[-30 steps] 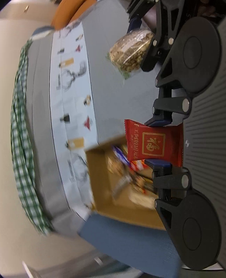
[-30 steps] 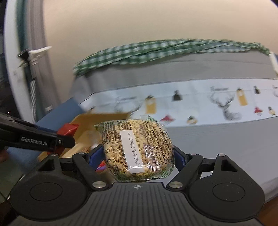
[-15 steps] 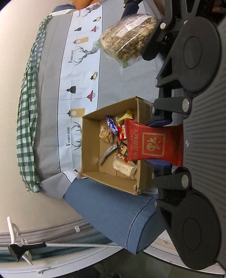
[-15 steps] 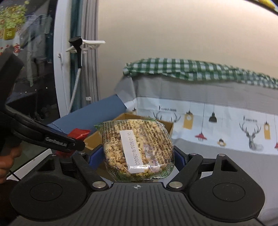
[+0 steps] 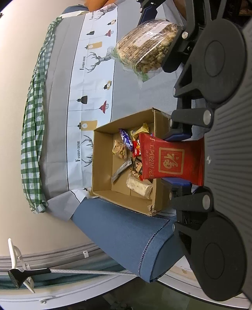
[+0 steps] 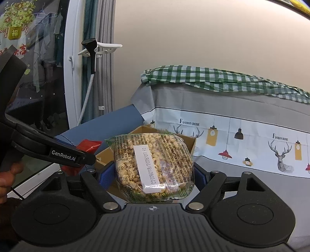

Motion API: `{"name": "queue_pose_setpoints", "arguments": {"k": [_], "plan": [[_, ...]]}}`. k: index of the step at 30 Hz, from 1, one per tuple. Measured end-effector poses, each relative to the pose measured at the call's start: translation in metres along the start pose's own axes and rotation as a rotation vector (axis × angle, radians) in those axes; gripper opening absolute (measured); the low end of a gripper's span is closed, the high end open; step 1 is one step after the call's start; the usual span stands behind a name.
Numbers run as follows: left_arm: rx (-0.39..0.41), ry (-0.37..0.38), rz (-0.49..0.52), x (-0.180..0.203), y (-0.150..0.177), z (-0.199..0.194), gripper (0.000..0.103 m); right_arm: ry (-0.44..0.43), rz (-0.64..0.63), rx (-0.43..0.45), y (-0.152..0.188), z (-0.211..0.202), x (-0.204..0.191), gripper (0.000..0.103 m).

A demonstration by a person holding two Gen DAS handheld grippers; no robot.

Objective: Organize snacks
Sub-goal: 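Carry the red packet and nut-cluster bag over the cardboard box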

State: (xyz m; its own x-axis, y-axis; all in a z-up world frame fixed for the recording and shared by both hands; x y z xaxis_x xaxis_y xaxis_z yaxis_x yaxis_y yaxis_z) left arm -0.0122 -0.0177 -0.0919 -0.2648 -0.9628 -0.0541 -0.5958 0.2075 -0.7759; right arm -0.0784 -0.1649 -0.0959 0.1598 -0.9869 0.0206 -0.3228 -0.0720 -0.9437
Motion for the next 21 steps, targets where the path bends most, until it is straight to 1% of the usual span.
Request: {"name": "queue_pose_setpoints", "arguments": {"k": [12, 21], "plan": [[-0.043, 0.008, -0.011, -0.003, 0.006, 0.017, 0.042, -0.011, 0.006, -0.050, 0.007, 0.012, 0.000, 0.082], [-0.089, 0.015, -0.022, -0.007, 0.012, 0.034, 0.042, -0.020, 0.016, -0.100, 0.016, 0.027, 0.000, 0.082]]}}
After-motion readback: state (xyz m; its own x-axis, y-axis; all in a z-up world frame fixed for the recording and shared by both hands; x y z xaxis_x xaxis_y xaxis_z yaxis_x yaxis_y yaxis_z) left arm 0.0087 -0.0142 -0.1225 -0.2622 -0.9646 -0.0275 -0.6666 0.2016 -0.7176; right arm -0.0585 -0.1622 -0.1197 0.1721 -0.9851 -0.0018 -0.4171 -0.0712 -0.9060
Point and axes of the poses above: each gripper's, at about its wrist camera, not at the fingertips, and z roughly the way its jaws point, x to its right, y to its underside, the point moved 8 cm from there along z, roughly the way its jaws point, and after that the axes turned 1 degree about z, right-handed, at the moved point
